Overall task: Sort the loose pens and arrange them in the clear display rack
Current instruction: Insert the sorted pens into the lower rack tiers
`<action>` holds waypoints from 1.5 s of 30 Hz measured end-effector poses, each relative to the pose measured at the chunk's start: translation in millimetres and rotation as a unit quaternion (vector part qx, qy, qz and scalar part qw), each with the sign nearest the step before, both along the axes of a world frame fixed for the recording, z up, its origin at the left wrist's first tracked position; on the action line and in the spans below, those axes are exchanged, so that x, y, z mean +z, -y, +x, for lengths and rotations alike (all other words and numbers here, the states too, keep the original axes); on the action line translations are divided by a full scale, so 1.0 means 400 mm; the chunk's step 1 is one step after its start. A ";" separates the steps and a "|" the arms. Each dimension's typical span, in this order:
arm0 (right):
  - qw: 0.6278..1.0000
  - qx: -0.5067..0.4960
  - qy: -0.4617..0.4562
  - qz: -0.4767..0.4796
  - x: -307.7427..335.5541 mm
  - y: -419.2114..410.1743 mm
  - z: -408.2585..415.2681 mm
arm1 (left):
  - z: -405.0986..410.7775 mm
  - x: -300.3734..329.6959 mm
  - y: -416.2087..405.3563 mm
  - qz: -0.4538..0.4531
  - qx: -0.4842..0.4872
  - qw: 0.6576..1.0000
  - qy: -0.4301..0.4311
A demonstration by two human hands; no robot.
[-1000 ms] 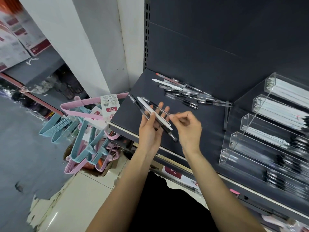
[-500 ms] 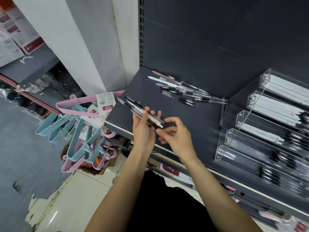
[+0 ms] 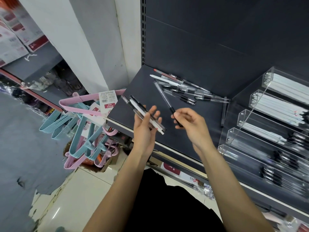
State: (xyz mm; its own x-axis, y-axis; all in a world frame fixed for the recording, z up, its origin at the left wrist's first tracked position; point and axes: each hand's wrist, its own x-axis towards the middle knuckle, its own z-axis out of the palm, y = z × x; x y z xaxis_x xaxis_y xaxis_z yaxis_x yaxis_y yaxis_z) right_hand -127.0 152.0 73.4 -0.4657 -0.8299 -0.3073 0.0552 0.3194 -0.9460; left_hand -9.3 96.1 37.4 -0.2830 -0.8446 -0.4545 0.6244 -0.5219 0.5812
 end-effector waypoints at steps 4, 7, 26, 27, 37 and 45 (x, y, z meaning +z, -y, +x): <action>0.999 0.009 -0.043 -0.021 0.026 -0.002 -0.015 | 0.016 0.005 0.005 -0.048 0.009 0.996 0.077; 0.997 -0.002 -0.060 -0.052 0.059 -0.012 -0.050 | 0.053 -0.013 0.034 -0.112 0.042 0.974 0.190; 0.951 0.237 -0.197 0.031 0.028 0.180 -0.046 | 0.001 -0.009 -0.021 -0.150 -0.199 0.956 0.155; 0.950 0.241 -0.197 0.035 0.022 0.182 -0.049 | 0.001 -0.013 -0.024 -0.153 -0.197 0.956 0.154; 0.952 0.257 -0.150 0.072 0.003 0.216 -0.047 | -0.022 -0.036 -0.054 -0.172 -0.240 0.941 0.166; 0.999 0.019 -0.031 -0.039 0.041 0.221 -0.083 | 0.017 -0.064 -0.049 -0.145 -0.239 0.938 0.207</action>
State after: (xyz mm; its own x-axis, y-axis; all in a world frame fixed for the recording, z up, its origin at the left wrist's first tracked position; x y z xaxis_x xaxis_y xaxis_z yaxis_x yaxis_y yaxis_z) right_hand -160.4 63.5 89.6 -0.4487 -0.8680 -0.2127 -0.0150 0.2453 -0.9693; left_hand -2.3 115.6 11.8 -0.5106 -0.7713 -0.3800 0.0491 -0.4674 0.8827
